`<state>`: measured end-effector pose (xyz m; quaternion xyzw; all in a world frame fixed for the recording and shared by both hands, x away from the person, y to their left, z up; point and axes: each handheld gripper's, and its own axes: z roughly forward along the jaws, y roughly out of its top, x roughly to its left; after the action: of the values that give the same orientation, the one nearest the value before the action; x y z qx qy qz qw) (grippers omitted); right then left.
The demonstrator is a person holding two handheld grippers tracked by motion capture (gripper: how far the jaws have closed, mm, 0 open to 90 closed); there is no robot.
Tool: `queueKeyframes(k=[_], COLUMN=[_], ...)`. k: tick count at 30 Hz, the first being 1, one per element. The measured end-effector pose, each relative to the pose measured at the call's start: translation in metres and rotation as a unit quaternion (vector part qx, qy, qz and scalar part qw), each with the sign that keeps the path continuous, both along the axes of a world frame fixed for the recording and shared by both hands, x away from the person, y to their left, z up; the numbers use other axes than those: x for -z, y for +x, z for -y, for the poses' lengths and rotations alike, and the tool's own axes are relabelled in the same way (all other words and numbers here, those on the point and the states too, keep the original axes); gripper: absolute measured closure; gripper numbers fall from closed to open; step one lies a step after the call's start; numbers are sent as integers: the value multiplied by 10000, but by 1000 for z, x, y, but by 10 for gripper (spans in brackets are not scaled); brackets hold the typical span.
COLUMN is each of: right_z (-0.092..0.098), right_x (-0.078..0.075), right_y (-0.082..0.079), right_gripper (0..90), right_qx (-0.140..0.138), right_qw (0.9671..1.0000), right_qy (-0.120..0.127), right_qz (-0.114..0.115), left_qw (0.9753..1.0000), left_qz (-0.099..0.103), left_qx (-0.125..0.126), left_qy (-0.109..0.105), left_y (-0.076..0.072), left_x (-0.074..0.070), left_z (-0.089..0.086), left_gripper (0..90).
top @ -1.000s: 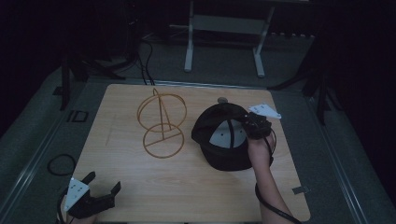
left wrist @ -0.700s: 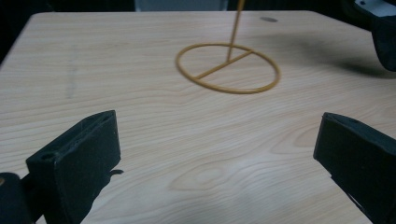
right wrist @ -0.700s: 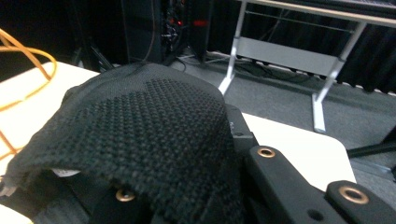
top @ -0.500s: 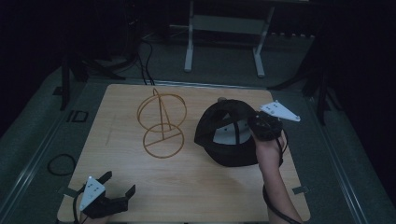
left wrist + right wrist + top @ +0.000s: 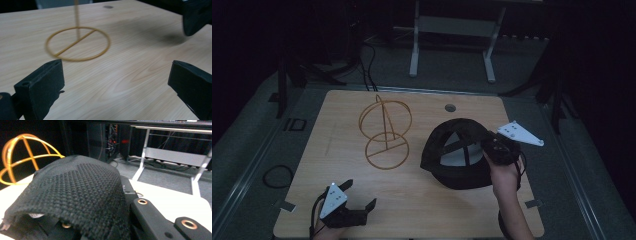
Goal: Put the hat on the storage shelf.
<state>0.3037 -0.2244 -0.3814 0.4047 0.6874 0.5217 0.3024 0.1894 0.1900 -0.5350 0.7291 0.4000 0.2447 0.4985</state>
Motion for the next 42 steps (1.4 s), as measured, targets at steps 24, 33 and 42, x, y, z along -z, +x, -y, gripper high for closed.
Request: queueKeyframes(k=[24,33,42], right_z=[-13,-18,-14], right_x=[-5,-7,-5], right_y=[-21,-30,-30], right_gripper=[892,893,892], right_qx=[-439,-508,-782], right_qw=[9989,9978,9964], right_qy=[-28,-286,-148], right_qz=[150,308,289], left_qw=[9939,9921,9930], left_qz=[457,679,721], left_qx=[1008,1052,935], left_qy=[-27,-32,97], left_y=[46,59,67], left_x=[-60,-74,-80], left_z=[100,131,143], left_gripper=[16,55,173])
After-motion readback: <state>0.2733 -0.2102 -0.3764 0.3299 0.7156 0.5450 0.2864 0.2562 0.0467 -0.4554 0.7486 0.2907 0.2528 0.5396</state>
